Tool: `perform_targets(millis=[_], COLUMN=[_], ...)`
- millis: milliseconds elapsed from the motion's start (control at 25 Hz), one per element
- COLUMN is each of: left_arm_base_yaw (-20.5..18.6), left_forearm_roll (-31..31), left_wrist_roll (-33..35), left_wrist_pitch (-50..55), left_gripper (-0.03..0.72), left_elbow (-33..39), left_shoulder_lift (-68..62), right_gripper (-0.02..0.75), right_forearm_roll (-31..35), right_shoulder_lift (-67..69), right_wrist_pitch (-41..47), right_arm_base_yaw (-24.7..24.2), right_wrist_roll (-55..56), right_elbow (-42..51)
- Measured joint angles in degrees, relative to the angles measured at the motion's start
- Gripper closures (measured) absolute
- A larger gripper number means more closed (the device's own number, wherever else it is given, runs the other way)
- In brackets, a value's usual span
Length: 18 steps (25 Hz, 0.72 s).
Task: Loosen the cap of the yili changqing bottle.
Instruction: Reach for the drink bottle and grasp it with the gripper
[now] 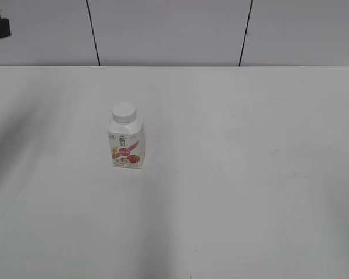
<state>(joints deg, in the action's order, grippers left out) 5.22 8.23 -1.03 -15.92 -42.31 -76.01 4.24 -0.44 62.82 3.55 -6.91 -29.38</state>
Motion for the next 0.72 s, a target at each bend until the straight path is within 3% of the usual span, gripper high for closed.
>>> perform_targets(millis=[440, 560, 720], left_arm_base_yaw=[0.0, 0.0, -0.3], left_forearm_roll=[1.8, 6.0, 16.1], left_wrist_roll=[-5.6, -8.5, -10.8], left_wrist_pitch=[-21.5, -26.8, -30.3], left_gripper=[0.447, 0.447, 0.447], left_elbow=[18.5, 23.8, 26.4], left_shoulder_lift=[-3.5, -3.5, -4.1], right_gripper=[0.173, 0.173, 0.173], right_forearm_roll=[0.0, 0.0, 0.0], right_shoulder_lift=[0.0, 0.0, 0.0], right_wrist_pitch=[0.0, 0.0, 0.0], right_arm_base_yaw=[0.0, 0.0, 0.0], right_wrist_roll=[0.0, 0.0, 0.0], right_elbow=[0.0, 0.0, 0.0])
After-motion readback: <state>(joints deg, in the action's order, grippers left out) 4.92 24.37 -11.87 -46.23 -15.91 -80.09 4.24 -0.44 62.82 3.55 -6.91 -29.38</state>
